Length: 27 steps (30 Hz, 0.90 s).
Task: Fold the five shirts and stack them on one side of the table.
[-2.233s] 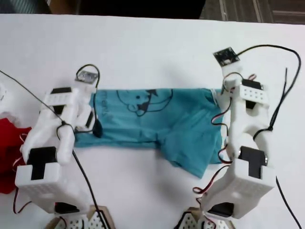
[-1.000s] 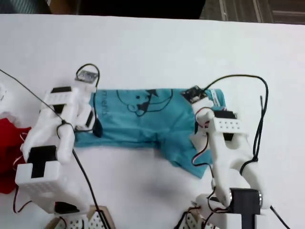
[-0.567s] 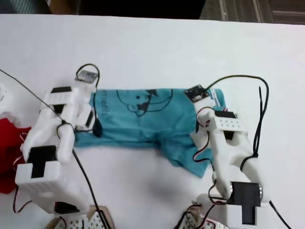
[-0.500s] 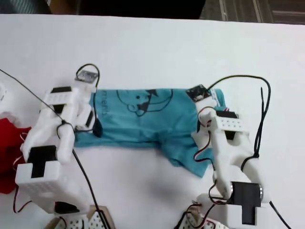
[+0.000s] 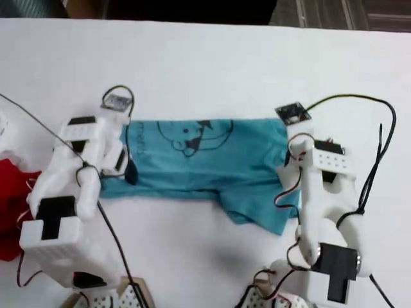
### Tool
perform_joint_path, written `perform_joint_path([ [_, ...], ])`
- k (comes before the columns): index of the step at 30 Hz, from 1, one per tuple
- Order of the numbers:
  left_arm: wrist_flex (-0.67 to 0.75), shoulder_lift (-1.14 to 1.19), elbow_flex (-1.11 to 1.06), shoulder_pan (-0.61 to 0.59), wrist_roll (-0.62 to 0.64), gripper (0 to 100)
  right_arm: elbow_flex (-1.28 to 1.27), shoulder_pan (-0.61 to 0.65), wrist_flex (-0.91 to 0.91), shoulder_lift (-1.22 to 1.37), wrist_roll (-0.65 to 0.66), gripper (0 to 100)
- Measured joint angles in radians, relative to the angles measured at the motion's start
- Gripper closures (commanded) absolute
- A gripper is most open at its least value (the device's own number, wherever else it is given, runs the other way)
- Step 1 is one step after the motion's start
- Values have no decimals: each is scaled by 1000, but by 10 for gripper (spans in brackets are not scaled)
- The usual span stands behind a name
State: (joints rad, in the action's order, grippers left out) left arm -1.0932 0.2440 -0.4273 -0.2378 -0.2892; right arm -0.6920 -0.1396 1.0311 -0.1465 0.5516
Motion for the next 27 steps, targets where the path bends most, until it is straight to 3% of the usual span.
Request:
perform_joint_path([
  [5,0,0,0,0,0,742,6,0,54,0,8,885],
  [13,0,0,0,0,0,742,8,103,222,-153,319,883],
  [19,0,0,0,0,0,742,-57,198,364,-310,407,883],
  [27,0,0,0,0,0,742,-318,281,224,-407,431,851],
])
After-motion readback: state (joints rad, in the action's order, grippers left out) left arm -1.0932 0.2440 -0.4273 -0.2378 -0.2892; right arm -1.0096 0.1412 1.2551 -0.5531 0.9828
